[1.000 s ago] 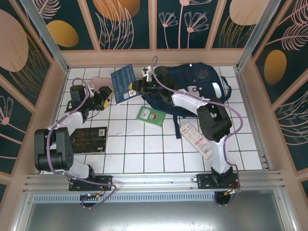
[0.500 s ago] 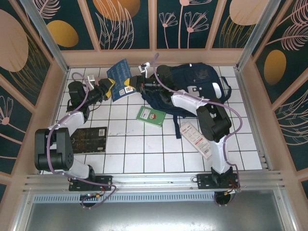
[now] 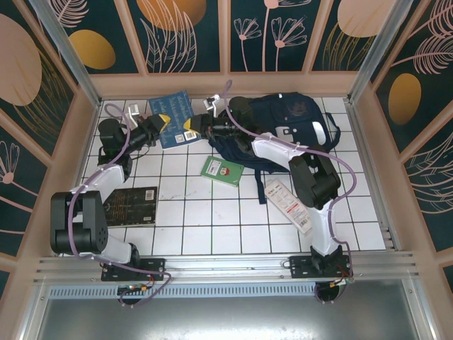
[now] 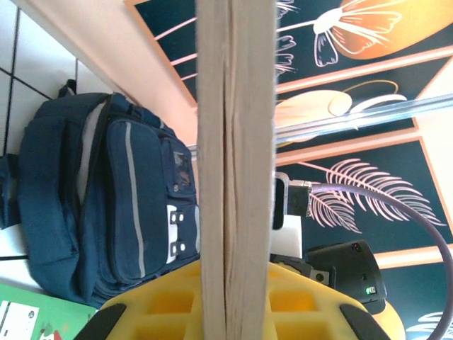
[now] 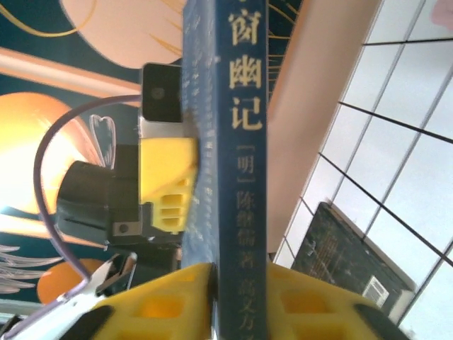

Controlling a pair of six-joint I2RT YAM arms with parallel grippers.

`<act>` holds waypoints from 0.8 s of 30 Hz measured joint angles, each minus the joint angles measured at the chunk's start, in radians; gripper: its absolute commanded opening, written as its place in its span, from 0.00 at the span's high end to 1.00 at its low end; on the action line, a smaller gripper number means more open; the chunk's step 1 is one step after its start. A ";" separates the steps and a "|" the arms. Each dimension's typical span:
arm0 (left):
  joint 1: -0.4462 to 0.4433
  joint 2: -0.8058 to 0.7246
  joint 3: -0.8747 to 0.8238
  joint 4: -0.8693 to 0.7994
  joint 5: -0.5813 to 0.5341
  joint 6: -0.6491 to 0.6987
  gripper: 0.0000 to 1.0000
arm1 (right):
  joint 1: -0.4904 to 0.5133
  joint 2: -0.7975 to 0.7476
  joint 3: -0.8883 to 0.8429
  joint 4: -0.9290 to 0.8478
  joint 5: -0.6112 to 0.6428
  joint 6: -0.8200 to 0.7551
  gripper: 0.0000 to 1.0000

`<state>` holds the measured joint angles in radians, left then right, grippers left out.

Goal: Pack the student bag

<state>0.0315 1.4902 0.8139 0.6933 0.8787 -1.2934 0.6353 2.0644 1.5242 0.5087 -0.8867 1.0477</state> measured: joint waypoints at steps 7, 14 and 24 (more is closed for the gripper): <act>0.000 0.000 0.002 -0.128 -0.035 0.077 1.00 | -0.027 -0.021 0.072 -0.462 0.257 -0.304 0.48; 0.000 0.000 0.016 -0.202 -0.042 0.143 1.00 | -0.055 -0.023 0.214 -0.858 0.700 -0.554 0.48; 0.000 0.000 0.017 -0.257 -0.048 0.191 1.00 | -0.056 0.128 0.359 -1.072 1.064 -0.724 0.48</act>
<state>0.0315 1.4902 0.8307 0.4366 0.8303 -1.1023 0.5797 2.1925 1.8835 -0.5636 0.1776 0.3237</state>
